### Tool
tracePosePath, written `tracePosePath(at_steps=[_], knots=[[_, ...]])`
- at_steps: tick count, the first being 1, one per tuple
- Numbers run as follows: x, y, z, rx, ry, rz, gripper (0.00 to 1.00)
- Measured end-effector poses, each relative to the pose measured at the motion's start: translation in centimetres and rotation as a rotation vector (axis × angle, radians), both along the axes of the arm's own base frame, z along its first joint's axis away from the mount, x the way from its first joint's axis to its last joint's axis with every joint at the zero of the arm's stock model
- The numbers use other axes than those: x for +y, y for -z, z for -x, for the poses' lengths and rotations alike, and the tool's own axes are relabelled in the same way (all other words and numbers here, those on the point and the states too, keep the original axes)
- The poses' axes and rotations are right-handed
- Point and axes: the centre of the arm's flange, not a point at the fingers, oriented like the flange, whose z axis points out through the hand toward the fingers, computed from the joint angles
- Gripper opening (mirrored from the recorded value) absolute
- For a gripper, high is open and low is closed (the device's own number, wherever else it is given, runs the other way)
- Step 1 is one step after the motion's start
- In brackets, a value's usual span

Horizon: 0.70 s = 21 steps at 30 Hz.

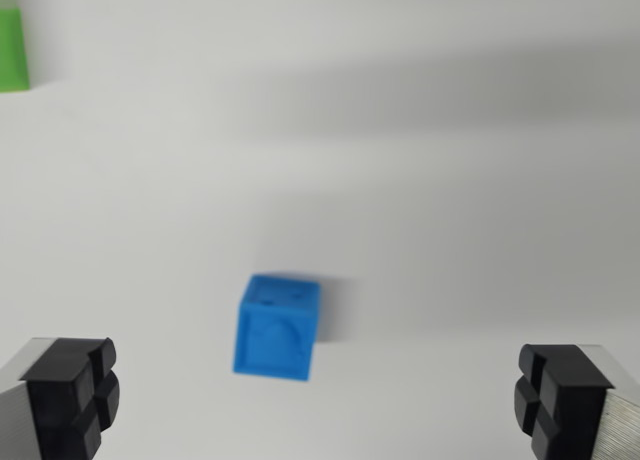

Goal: Stack cube

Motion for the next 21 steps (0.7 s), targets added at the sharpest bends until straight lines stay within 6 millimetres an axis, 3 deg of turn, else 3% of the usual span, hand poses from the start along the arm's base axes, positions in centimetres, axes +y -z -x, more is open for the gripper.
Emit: tracePosePath(at_steps=[21], knots=[[2.3, 5.6, 5.7, 0.007, 0.054, 0.003, 1.00]])
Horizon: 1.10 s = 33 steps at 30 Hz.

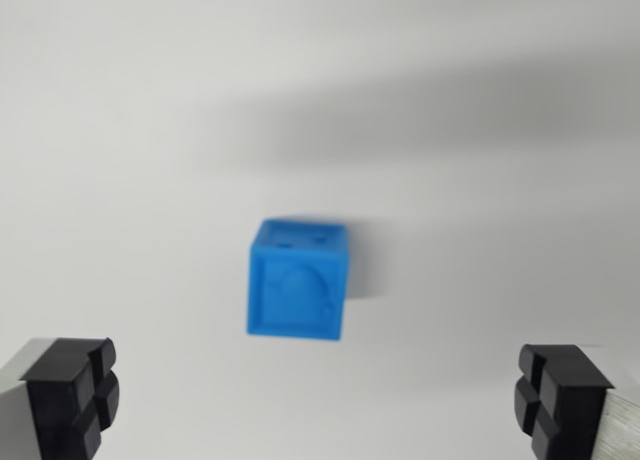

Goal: Stack cube

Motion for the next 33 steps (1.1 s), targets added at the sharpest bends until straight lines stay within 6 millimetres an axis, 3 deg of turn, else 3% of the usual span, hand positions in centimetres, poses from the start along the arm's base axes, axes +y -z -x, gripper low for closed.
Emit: tracePosePath(at_steps=[19, 33], knots=[[2.2, 5.3, 5.4, 0.004, 0.049, 0.000, 1.00], [2.3, 11.1, 5.4, 0.007, 0.054, -0.004, 1.00]])
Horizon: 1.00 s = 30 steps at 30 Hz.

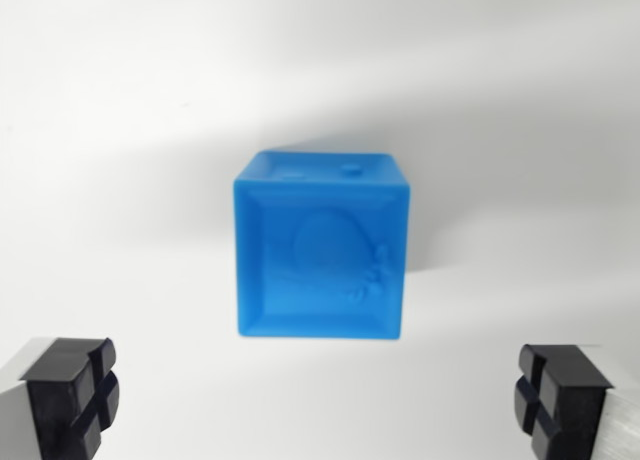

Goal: Stack cube

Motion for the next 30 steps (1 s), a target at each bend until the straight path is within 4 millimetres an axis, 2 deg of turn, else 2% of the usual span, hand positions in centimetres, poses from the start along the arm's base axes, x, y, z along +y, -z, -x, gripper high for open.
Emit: tracePosePath(at_steps=[8, 18, 30], knots=[[-0.1, 3.2, 0.0, 0.001, 0.002, 0.000, 1.00], [-0.1, 6.3, 0.1, 0.001, 0.002, 0.000, 1.00], [0.0, 8.3, 0.0, -0.001, 0.001, 0.000, 1.00]])
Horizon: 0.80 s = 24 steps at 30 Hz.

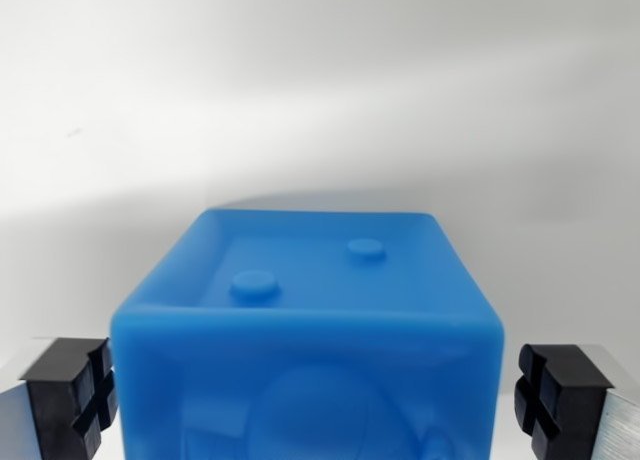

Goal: Stack cube

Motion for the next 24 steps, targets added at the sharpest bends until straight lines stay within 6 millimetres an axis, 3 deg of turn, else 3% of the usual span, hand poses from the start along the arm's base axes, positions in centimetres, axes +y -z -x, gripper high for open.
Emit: tracePosePath(at_steps=[4, 5, 24], knots=[[0.00, 0.27, 0.01, 0.000, 0.000, 0.000, 1.00], [0.00, 0.29, 0.00, -0.001, 0.000, 0.000, 0.00], [0.01, 0.28, -0.02, -0.001, 0.000, 0.000, 0.00]])
